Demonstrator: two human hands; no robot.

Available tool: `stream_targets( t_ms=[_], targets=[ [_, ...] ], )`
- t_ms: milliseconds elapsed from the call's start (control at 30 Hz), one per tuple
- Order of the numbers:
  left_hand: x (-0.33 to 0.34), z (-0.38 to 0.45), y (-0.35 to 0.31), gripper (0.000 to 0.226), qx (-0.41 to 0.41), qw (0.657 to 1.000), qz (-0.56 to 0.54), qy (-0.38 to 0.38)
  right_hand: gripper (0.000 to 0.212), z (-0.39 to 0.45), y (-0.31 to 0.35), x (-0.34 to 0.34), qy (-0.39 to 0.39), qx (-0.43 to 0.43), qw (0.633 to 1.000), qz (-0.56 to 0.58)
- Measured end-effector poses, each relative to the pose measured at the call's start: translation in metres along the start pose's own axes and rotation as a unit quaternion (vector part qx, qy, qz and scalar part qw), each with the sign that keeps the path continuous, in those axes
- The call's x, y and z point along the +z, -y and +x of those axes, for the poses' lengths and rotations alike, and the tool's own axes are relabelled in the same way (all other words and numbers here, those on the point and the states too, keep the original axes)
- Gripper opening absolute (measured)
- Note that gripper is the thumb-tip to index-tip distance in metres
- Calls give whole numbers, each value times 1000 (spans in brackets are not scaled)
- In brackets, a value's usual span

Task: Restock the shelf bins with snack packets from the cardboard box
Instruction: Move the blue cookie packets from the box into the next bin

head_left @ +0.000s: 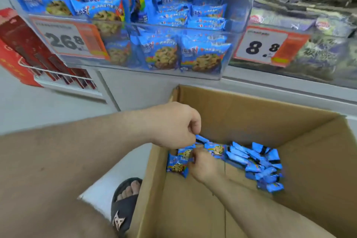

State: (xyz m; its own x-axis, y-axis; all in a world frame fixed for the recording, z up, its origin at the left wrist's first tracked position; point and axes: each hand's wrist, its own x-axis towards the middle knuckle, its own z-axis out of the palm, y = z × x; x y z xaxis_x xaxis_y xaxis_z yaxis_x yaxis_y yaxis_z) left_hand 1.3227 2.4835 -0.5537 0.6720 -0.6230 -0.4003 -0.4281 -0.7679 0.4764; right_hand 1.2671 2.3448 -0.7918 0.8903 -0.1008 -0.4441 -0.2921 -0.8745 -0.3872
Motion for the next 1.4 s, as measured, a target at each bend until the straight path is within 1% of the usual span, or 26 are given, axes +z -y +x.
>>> stream_targets(
  t_ms=[67,133,167,233,300,367,400,467,533,600,667,733,767,833,867,933,1000,1067,1100,1133,1200,1233,1267,1300,1367,1400],
  targets=[
    [-1,5,0,12,-17,1000,8,-7,37,14,-8,34,17,-13,997,-77],
    [-3,9,0,12,-32,999,4,-17,55,25,-10,57,7,-14,990,-138],
    [-4,11,0,13,-37,999,4,-20,56,27,-9,64,-3,-9,987,-158],
    [-5,13,2,14,-45,999,0,-19,47,25,-4,71,-37,-20,981,-189],
    [-4,13,4,13,-47,999,-15,-13,44,19,-7,72,-57,-81,974,-204],
    [-2,12,2,12,-38,999,-28,-7,40,9,-13,61,-43,-126,966,-223],
    [-1,12,1,12,-33,999,-40,-2,32,4,-19,54,-20,-124,970,-207],
    [2,10,-3,13,-28,998,-59,13,18,-3,-29,40,-1,-67,993,-99],
    [5,10,-5,16,-23,998,-57,24,16,-9,-41,30,3,-21,997,75],
    [8,9,-4,20,-19,998,-45,26,23,-19,-44,9,-10,0,974,225],
    [9,7,-2,30,-12,999,-31,38,31,-33,-37,-21,20,10,934,358],
    [11,4,1,54,3,997,2,81,30,-45,-27,-49,48,-20,904,424],
    [12,3,1,65,10,995,20,101,29,-48,-22,-60,54,-47,897,437],
    [16,3,2,74,28,992,45,112,26,-53,-8,-78,58,-98,880,462],
    [19,3,2,71,34,993,46,107,23,-55,0,-85,62,-116,865,484],
    [25,5,2,56,37,996,44,75,19,-57,13,-94,75,-142,841,516],
    [23,6,1,38,33,998,37,26,33,-53,17,-101,93,-149,838,516],
    [14,6,1,27,11,1000,25,-16,35,-39,7,-101,105,-120,849,505],
    [9,6,3,26,-5,999,15,-32,32,-30,-1,-96,91,-86,866,485],
    [4,7,5,26,-22,999,-5,-41,31,-20,-10,-88,67,-46,891,447],
    [-3,9,13,26,-54,994,-82,-39,28,1,-26,-62,22,8,946,323],
    [-5,10,16,27,-67,989,-124,-34,26,10,-32,-46,9,10,970,243],
    [-7,11,20,29,-77,984,-157,-32,29,19,-35,-30,7,-1,987,163],
    [-9,12,23,30,-82,980,-180,-33,40,27,-36,-14,20,-16,996,89],
    [-13,14,28,31,-90,971,-216,-41,59,37,-30,11,34,-51,997,-51],
    [-14,15,30,31,-93,968,-229,-44,63,38,-26,20,27,-69,990,-117]
  ],
)
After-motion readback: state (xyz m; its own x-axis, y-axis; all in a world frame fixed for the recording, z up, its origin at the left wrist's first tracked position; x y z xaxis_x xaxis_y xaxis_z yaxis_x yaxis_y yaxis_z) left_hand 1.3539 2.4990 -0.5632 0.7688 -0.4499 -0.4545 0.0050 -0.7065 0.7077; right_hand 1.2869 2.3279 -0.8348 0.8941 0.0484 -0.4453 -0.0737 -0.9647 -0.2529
